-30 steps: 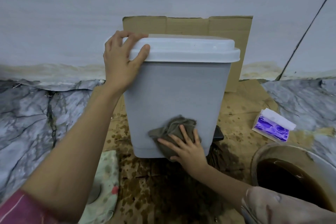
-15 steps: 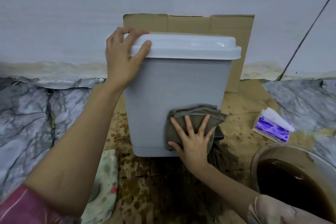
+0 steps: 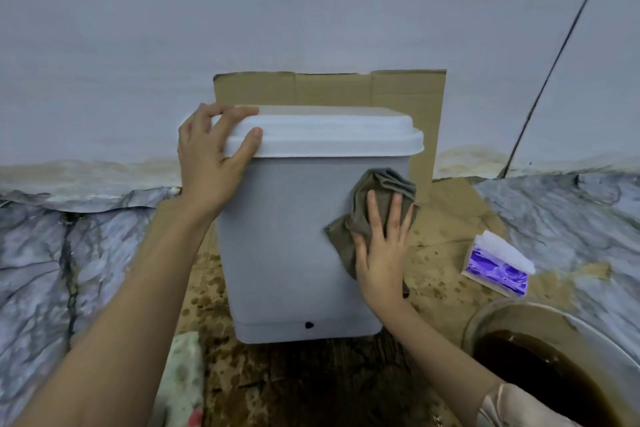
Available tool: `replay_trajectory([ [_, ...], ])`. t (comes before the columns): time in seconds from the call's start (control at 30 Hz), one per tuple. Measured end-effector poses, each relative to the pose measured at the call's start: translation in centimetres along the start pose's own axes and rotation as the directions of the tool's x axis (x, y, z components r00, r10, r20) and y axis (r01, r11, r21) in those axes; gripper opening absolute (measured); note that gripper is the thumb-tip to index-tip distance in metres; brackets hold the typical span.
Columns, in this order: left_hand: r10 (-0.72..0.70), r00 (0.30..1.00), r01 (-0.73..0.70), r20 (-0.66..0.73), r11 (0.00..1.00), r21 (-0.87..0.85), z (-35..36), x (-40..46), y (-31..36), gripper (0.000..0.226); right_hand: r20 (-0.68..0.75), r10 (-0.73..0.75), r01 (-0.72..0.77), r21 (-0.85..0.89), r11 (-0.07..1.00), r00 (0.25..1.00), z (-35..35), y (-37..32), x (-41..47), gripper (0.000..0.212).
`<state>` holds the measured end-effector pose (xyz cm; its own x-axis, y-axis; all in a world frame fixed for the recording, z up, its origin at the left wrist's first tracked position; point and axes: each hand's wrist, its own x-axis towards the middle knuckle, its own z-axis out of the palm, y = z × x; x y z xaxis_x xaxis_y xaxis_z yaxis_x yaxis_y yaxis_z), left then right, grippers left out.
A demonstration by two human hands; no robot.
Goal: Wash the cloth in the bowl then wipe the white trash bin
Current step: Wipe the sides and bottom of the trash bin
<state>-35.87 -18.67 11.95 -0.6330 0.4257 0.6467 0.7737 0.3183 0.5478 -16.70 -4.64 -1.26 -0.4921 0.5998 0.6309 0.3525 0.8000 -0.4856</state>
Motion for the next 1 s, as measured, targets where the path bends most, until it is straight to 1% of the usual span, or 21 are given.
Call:
replay_trajectory([
  [0.07,0.014,1.000,-0.014,-0.001,1.000,0.009,0.0,0.0,-0.1,0.040,-0.019,0.114,-0.109,0.178,0.978,0.993,0.2,0.4,-1.1,0.057],
  [0.13,0.019,1.000,-0.019,-0.001,1.000,0.011,0.0,0.0,-0.2,0.039,-0.025,0.194,-0.176,0.317,0.932,0.981,-0.4,-0.1,-0.8,0.058],
  [0.2,0.022,1.000,-0.022,-0.003,1.000,0.015,-0.2,-0.2,-0.3,0.039,-0.060,0.208,-0.169,0.386,0.907,0.976,-1.3,-1.4,0.7,0.056],
  [0.23,0.021,1.000,-0.021,-0.003,1.000,0.013,-0.2,-0.2,-0.3,0.038,-0.087,0.198,-0.150,0.390,0.908,0.976,-1.7,-2.2,1.5,0.055],
  [0.3,0.007,1.000,-0.007,0.001,1.000,-0.004,-0.3,-0.4,-0.1,0.037,-0.125,0.158,-0.111,0.320,0.941,0.979,-1.4,-4.0,2.5,0.054],
  [0.37,-0.008,1.000,0.008,0.001,1.000,-0.021,-0.3,-0.6,0.1,0.037,-0.123,0.133,-0.112,0.162,0.980,0.983,-0.5,-5.3,2.4,0.055],
  [0.43,-0.012,1.000,0.012,0.001,1.000,-0.026,-0.4,-0.7,0.4,0.037,-0.090,0.038,-0.037,0.010,0.999,0.995,0.4,-5.9,1.4,0.057],
  [0.47,-0.010,1.000,0.010,0.004,1.000,-0.025,-0.5,-0.7,0.5,0.037,-0.047,-0.045,0.045,-0.003,0.999,0.998,0.7,-6.1,0.7,0.064],
  [0.53,-0.010,1.000,0.010,0.012,1.000,-0.022,-0.8,-1.0,0.6,0.037,0.012,-0.237,0.236,0.042,0.971,0.971,0.7,-6.6,-0.5,0.075],
  [0.6,-0.009,1.000,0.009,0.016,1.000,-0.019,-1.2,-1.4,0.6,0.035,-0.052,-0.349,0.351,0.055,0.935,0.936,0.0,-7.4,-1.0,0.074],
  [0.7,-0.050,0.999,0.051,0.019,0.997,-0.063,-1.8,-2.2,1.1,0.036,-0.197,-0.340,0.360,0.077,0.930,0.920,-2.3,-9.5,0.6,0.064],
  [0.77,-0.087,0.995,0.091,0.039,0.990,-0.104,-2.3,-3.1,1.7,0.041,-0.236,-0.300,0.328,0.089,0.940,0.924,-4.3,-11.1,2.8,0.053],
  [0.8,-0.084,0.996,0.088,0.044,0.990,-0.111,-2.6,-3.8,1.9,0.042,-0.223,-0.274,0.298,0.085,0.951,0.936,-5.3,-11.8,4.1,0.050],
  [0.87,-0.049,0.998,0.053,0.034,0.993,-0.105,-3.4,-5.5,2.3,0.040,-0.125,-0.195,0.202,0.047,0.978,0.973,-6.6,-13.1,6.5,0.049],
  [0.93,-0.024,1.000,0.026,0.019,0.996,-0.088,-4.1,-7.3,2.6,0.036,0.060,-0.123,0.126,-0.050,0.991,0.991,-7.4,-14.5,8.3,0.052],
  [0.97,-0.018,1.000,0.019,0.026,0.997,-0.070,-4.5,-8.2,2.8,0.036,0.187,-0.087,0.109,-0.113,0.988,0.979,-7.5,-15.2,8.9,0.053],
  [1.0,-0.014,0.999,0.016,0.043,0.999,-0.044,-5.0,-8.9,3.0,0.035,0.319,-0.054,0.113,-0.171,0.979,0.946,-7.5,-15.8,9.2,0.052],
])
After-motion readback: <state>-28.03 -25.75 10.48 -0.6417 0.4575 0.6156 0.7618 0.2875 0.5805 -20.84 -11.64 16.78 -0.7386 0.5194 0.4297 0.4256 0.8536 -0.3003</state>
